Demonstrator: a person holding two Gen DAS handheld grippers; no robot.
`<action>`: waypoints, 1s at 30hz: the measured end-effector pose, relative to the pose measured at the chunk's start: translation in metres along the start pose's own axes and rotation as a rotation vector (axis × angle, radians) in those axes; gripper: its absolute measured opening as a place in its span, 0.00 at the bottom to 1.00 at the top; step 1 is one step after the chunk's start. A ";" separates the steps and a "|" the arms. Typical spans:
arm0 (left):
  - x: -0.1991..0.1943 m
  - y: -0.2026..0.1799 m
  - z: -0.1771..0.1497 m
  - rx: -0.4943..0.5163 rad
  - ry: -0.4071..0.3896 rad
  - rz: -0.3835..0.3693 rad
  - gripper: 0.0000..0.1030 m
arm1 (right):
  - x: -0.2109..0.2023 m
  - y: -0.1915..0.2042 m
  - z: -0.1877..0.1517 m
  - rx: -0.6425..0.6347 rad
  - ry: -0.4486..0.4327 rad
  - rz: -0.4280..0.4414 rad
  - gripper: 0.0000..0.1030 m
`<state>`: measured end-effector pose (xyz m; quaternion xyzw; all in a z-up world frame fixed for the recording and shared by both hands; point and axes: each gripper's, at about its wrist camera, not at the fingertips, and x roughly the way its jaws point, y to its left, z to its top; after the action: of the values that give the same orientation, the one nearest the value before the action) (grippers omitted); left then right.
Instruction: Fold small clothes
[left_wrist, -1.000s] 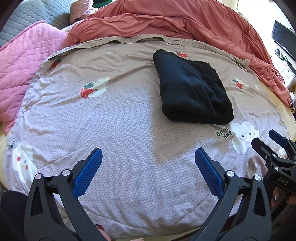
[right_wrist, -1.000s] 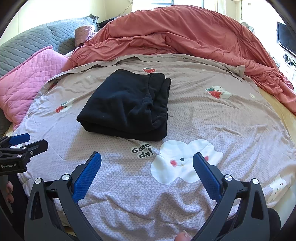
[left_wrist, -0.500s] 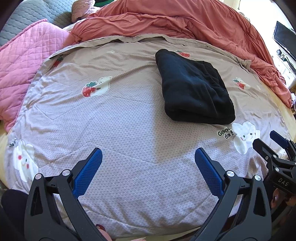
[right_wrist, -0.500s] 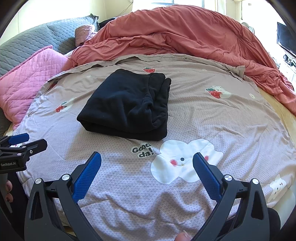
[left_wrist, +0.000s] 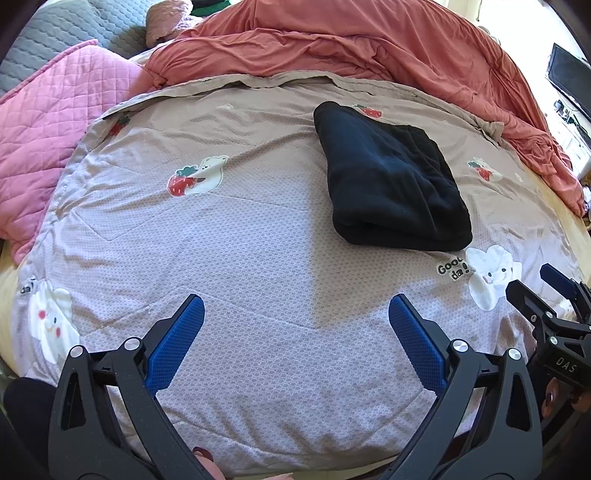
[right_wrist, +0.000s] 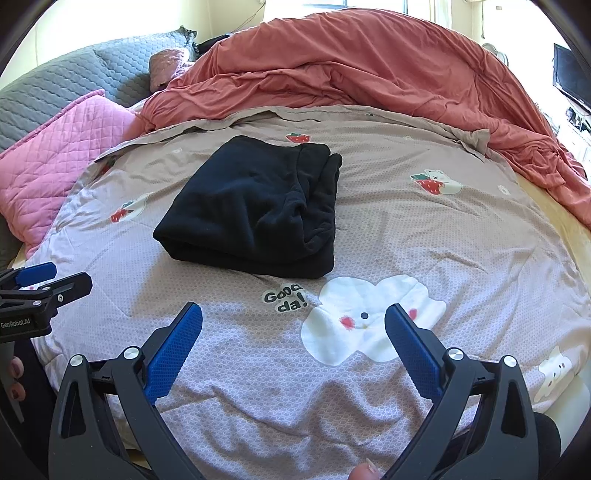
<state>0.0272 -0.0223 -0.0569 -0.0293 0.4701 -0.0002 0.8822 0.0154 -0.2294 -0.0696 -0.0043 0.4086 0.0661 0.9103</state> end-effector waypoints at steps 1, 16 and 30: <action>0.000 0.000 0.000 -0.001 -0.002 0.002 0.91 | 0.000 0.000 0.000 -0.001 -0.001 0.001 0.96; -0.001 0.001 0.000 -0.012 -0.004 0.011 0.91 | 0.000 -0.001 -0.001 0.002 -0.001 -0.002 0.96; -0.001 0.005 0.001 -0.017 -0.005 0.027 0.91 | -0.002 -0.004 -0.001 0.014 0.000 -0.011 0.96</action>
<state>0.0273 -0.0173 -0.0564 -0.0302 0.4681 0.0156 0.8830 0.0140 -0.2338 -0.0692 0.0000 0.4091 0.0582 0.9106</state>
